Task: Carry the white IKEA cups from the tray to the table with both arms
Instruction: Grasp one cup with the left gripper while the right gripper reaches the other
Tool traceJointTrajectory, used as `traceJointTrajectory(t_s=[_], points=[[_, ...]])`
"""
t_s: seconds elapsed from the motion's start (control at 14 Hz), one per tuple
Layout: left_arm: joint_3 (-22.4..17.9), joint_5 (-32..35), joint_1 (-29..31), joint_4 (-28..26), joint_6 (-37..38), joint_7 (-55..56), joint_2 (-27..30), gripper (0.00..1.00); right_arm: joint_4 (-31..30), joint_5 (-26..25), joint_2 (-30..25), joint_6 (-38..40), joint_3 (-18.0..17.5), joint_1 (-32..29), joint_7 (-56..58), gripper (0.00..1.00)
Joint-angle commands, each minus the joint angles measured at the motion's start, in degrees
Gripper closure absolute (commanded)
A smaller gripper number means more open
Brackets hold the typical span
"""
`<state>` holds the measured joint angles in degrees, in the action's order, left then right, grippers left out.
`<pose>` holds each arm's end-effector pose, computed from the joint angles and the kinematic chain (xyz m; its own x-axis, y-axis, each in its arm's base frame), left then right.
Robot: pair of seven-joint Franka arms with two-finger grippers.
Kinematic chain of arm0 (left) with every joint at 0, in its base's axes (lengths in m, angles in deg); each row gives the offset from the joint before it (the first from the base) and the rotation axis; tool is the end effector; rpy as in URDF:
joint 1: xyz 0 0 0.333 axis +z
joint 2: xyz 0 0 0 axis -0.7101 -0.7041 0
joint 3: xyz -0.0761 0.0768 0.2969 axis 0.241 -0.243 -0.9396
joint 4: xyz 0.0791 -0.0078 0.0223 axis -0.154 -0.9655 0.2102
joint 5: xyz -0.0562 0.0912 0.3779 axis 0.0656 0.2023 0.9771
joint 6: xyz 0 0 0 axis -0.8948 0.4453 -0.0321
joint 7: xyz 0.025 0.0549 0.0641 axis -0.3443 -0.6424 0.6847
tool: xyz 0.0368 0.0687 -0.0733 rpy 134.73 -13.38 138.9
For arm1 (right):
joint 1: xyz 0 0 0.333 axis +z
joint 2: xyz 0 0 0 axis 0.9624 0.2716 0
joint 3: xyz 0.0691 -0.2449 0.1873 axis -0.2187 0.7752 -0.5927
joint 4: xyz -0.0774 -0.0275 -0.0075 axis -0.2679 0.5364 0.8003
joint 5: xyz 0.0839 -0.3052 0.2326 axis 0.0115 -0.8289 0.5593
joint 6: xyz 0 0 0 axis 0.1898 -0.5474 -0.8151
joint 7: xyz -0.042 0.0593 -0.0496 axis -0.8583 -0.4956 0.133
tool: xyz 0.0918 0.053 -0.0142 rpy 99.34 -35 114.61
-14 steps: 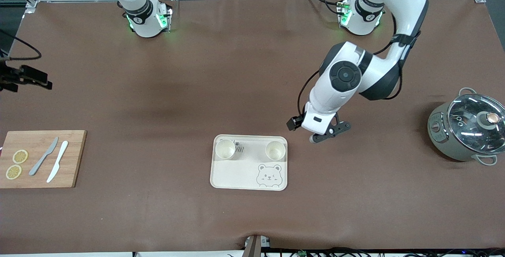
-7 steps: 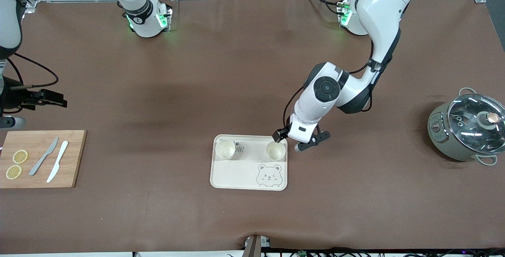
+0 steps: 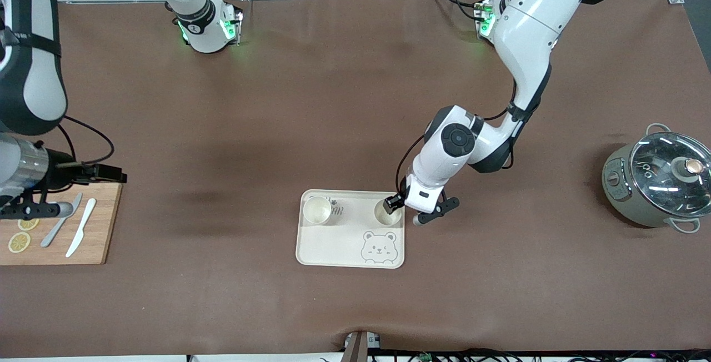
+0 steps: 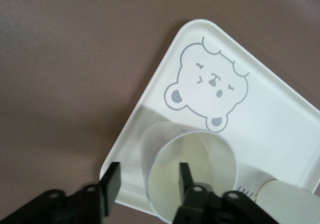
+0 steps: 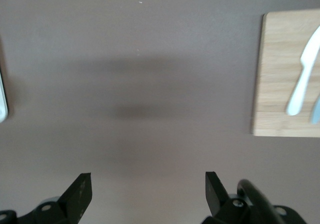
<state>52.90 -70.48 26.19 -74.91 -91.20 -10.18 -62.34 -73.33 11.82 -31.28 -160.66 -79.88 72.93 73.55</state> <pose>0.6102 -0.3781 0.2303 0.8797 0.4752 0.0163 0.4471 -0.8382 0.3123 0.6562 -0.0401 0.4340 0.9874 -0.0439 -0.1520 -0.0603 -0.9927 -0.1048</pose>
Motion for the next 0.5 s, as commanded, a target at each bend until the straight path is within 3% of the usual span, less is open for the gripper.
traceJointTrajectory(t_s=[0.0,0.07,0.14,0.43], points=[[-0.59,0.43,-1.16,1.6,-0.72,0.99,-1.35,0.84,1.48,0.86,2.5,-1.85,0.01,4.46,-10.95,0.0],[-0.59,0.51,-1.16,1.6,-0.72,0.99,-1.18,0.96,1.57,0.95,3.37,-3.16,0.01,6.04,-13.51,0.0],[-0.59,0.51,-1.16,1.6,-0.72,0.99,-1.0,1.0,1.57,0.95,4.08,-4.39,0.1,7.8,-15.97,0.0],[-0.68,0.51,-0.99,2.47,-0.63,-1.46,0.75,1.0,1.66,2.61,7.33,-9.22,-0.07,14.73,-31.42,0.0]])
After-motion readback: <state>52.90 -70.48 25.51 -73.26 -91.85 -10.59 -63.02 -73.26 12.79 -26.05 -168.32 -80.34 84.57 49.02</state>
